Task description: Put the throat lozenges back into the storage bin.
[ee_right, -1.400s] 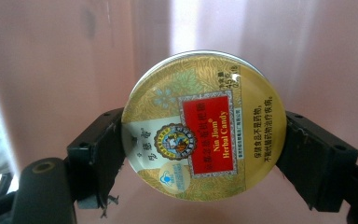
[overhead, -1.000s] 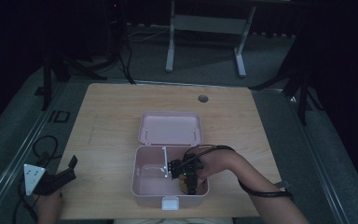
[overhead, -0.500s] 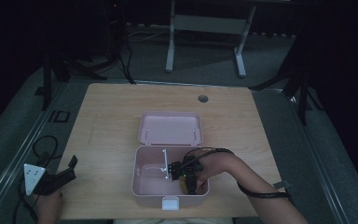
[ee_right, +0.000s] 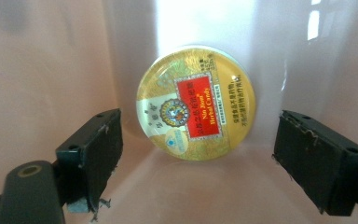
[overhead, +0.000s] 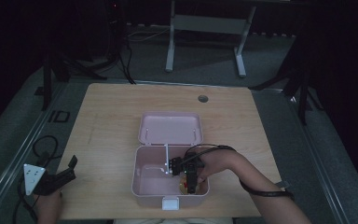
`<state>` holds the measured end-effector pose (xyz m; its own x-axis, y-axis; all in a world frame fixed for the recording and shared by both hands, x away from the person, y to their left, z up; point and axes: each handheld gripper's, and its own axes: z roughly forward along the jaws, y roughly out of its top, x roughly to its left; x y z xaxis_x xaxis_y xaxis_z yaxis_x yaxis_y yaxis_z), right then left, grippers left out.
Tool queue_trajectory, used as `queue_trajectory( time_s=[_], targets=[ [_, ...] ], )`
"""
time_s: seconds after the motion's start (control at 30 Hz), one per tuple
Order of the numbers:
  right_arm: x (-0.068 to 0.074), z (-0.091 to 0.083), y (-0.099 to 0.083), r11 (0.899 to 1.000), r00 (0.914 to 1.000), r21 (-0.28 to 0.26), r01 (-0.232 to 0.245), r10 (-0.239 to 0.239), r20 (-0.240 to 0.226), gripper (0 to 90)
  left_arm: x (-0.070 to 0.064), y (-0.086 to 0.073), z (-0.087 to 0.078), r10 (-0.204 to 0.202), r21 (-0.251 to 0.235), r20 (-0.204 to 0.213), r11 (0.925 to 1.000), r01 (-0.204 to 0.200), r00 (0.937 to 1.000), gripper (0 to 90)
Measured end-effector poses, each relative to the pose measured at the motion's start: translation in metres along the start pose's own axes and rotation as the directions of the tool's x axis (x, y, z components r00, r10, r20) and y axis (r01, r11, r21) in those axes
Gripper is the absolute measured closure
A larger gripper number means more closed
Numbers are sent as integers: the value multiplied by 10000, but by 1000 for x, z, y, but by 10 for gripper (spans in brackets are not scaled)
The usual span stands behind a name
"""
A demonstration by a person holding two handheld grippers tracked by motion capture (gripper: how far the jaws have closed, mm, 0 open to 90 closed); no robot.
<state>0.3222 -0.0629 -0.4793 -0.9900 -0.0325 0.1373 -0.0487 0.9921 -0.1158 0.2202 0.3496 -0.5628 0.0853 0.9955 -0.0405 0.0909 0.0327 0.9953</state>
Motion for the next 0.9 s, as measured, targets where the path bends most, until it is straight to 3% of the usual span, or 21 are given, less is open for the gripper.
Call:
queue_trajectory(
  time_s=[0.07, 0.13, 0.23, 0.27, 0.3, 0.4, 0.53, 0.6, 0.7, 0.9],
  targets=[
    [0, -5, -2, 9998, 10000, -185, -8, 8, 11, 144, 0, 0, 0, 10, 7, -3, 10000, -10, 10000, 4],
    [0, -25, -10, 9958, 9999, -907, -127, 129, 9, 131, 0, 0, 0, 24, 3, -7, 10000, -24, 10000, 4],
    [2, -44, -21, 9868, 9995, -1611, -138, 183, 264, 129, 0, 0, 0, 34, 9, -12, 10000, -34, 10000, 4],
    [2, -44, -21, 9868, 9995, -1611, -138, 183, 264, 129, 0, 0, 0, 34, 9, -12, 10000, -34, 10000, 4],
    [2, -56, -30, 9779, 9989, -2085, -174, 260, 388, 127, 0, 0, 0, 40, 0, -12, 10000, -40, 10000, 4],
    [6, -72, -43, 9595, 9970, -2815, -73, 285, 713, 126, 0, 0, 0, 19, -24, -20, 10000, -19, 10000, 4],
    [11, -90, -68, 9238, 9911, -3822, 223, 299, 1300, 126, 0, 0, 0, 29, -23, -22, 10000, -29, 10000, 4],
    [12, -95, -79, 9071, 9854, -4200, 284, 451, 1642, 126, 0, 0, 0, 33, -18, -24, 10000, -33, 10000, 4],
    [11, -96, -96, 8925, 9830, -4510, 101, 738, 1681, 126, -1, 0, 0, 36, -24, -31, 10000, -36, 10000, 4],
    [8, -86, -119, 8815, 9776, -4716, -261, 1211, 1723, 125, -1, 0, 0, 42, -10, -31, 10000, -42, 10000, 4]
  ],
)
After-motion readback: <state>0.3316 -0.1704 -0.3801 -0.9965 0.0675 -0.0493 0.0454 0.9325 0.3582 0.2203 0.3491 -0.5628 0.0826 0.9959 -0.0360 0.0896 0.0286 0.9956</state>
